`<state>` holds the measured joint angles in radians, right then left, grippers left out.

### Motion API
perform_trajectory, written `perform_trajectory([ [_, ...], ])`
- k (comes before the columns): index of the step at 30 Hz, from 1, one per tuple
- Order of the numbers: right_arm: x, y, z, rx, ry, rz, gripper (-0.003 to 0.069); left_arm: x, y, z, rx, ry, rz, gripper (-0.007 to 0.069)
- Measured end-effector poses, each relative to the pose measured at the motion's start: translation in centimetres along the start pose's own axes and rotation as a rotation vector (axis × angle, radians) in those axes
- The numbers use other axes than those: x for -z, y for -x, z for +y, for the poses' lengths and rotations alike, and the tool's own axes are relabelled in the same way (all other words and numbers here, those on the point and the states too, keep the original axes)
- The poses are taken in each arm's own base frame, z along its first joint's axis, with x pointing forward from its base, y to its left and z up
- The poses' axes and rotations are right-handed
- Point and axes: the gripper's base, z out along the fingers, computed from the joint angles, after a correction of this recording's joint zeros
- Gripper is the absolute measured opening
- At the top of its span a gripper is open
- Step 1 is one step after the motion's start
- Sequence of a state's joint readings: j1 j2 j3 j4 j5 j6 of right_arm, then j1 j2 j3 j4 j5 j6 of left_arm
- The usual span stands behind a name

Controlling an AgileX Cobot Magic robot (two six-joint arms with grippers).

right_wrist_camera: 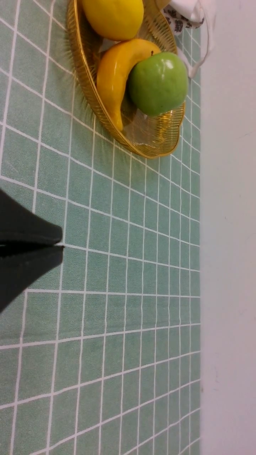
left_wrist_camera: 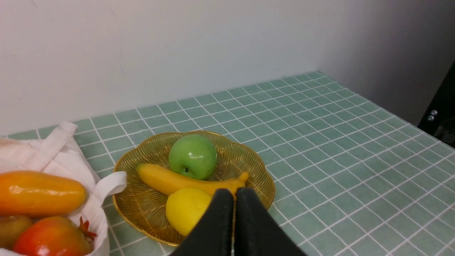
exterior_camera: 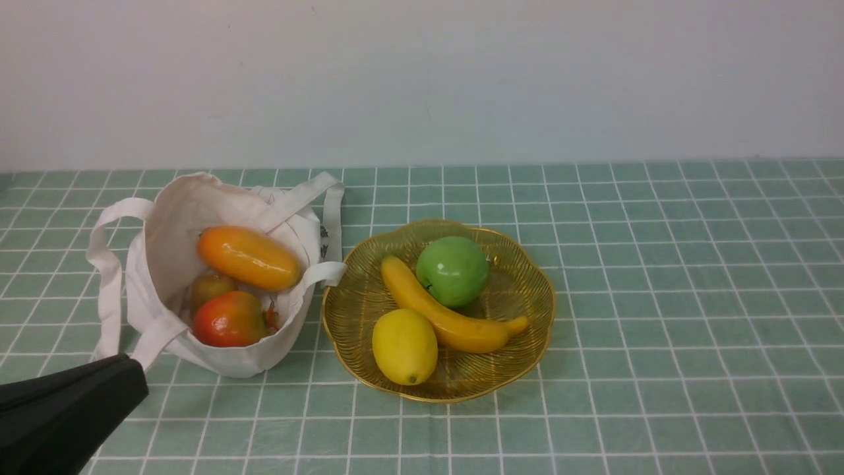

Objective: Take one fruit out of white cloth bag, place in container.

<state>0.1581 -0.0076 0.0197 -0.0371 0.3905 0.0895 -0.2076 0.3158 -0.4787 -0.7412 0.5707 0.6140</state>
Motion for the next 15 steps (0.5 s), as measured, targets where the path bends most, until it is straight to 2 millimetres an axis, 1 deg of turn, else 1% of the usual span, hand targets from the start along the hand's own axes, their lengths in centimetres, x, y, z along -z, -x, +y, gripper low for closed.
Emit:
perform_trajectory([
  [3, 0.0, 0.0, 0.0, 0.000, 0.000, 0.000, -0.0015, 0.2, -0.5, 0.3, -0.029, 0.034, 0.001, -0.0008],
  [4, 0.0, 0.0, 0.0, 0.000, 0.000, 0.000, -0.0015, 0.3, -1.3, 0.7, -0.043, 0.084, -0.011, -0.0008],
  [5, 0.0, 0.0, 0.0, 0.000, 0.000, 0.000, -0.0015, 0.3, -1.3, 0.7, -0.043, 0.084, -0.011, -0.0008],
  [6, 0.0, 0.0, 0.0, 0.000, 0.000, 0.000, -0.0015, 0.3, -2.2, 1.3, -0.041, 0.146, -0.032, -0.0008],
  [9, 0.0, 0.0, 0.0, 0.000, 0.000, 0.000, -0.0015, 0.1, -4.3, 2.4, -0.042, 0.236, -0.040, -0.0008],
  [10, 0.0, 0.0, 0.0, 0.000, 0.000, 0.000, -0.0015, 0.1, -5.1, 2.7, -0.069, 0.268, -0.033, -0.0008],
  [11, 0.0, 0.0, 0.0, 0.000, 0.000, 0.000, -0.0015, -0.1, -6.6, 3.2, -0.088, 0.303, -0.015, -0.0008],
  [12, 0.0, 0.0, 0.0, 0.000, 0.000, 0.000, -0.0015, -0.1, -7.2, 3.4, -0.098, 0.321, -0.007, -0.0008],
  [14, 0.0, 0.0, 0.0, 0.000, 0.000, 0.000, -0.0015, -0.2, -9.6, 3.9, -0.090, 0.353, 0.026, -0.0008],
  [15, 0.0, 0.0, 0.0, 0.000, 0.000, 0.000, -0.0015, -0.3, -10.4, 4.0, -0.077, 0.361, 0.030, -0.0008],
])
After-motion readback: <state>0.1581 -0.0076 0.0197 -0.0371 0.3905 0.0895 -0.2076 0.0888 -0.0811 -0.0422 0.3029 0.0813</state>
